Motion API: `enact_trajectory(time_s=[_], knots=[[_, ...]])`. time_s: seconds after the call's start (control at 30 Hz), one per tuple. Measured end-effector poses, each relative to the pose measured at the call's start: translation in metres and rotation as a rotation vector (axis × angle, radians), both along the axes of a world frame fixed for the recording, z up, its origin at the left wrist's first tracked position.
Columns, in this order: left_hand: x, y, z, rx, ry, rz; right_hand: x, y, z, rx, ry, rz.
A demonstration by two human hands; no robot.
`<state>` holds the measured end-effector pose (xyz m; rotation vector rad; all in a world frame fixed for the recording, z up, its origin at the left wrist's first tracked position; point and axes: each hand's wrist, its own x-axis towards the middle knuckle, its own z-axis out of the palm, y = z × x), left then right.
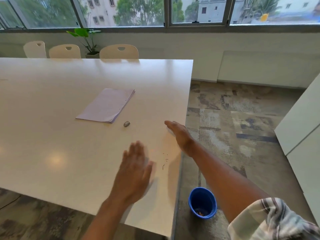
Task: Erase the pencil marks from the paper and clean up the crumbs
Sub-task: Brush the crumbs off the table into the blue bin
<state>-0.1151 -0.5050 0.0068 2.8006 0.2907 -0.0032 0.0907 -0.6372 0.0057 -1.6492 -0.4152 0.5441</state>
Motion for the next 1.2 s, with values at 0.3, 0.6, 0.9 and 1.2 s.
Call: enact_trajectory(time_s=[0.3,0.6,0.9,1.2], knots=[[0.001,-0.011,-0.015,0.073,0.134,-0.021,-0.007,0.006,0.001,0.056,-0.016,-0.058],[0.064,-0.063,-0.012,-0.280,-0.059,-0.108,-0.013,0.005,0.003,0.145,0.054,-0.100],[0.088,-0.003,0.010,-1.264,-0.712,0.516,-0.014,0.000,0.004,0.172,0.019,-0.225],[0.123,-0.079,0.036,-1.031,-0.869,0.453,0.007,-0.062,0.005,0.393,-0.001,-0.541]])
